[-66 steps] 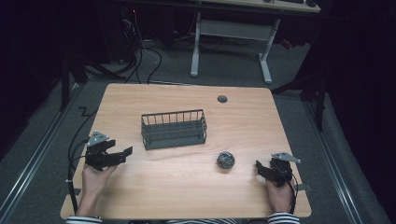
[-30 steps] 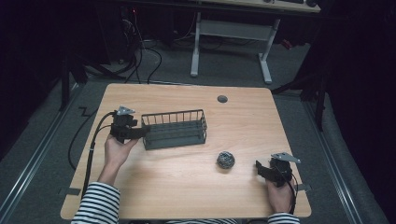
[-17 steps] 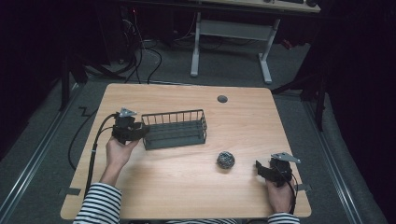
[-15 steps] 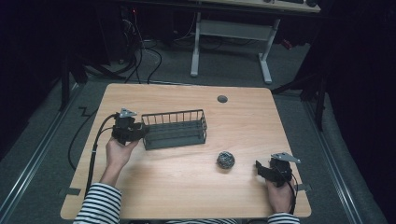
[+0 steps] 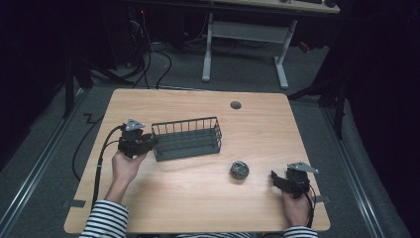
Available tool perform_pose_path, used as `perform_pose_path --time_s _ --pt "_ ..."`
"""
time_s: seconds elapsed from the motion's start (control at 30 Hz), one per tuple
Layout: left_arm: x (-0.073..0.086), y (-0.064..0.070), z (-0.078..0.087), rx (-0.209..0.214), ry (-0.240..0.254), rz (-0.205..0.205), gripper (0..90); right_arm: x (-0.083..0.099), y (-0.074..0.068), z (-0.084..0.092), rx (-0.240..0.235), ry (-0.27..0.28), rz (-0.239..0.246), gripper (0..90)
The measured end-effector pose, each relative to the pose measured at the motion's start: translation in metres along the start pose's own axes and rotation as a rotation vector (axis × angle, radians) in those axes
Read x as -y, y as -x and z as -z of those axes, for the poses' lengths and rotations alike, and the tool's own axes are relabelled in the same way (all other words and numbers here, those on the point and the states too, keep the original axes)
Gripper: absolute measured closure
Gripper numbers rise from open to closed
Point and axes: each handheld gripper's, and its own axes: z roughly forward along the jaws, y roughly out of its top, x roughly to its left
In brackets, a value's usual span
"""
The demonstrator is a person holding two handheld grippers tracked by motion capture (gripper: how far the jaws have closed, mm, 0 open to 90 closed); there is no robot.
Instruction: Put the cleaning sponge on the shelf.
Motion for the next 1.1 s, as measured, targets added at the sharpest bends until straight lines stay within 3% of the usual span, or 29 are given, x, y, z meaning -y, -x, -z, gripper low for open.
perform_pose_path --time_s 0.83,1.1 --pt "0.002 0.028 0.006 0.046 0.002 -0.093 67.7 0.0 0.0 0.0 -0.002 0.0 -0.001 32.1" --pt "0.002 0.03 0.007 0.039 0.004 -0.092 63.9 0.0 0.0 0.0 -0.001 0.0 0.0 32.1"
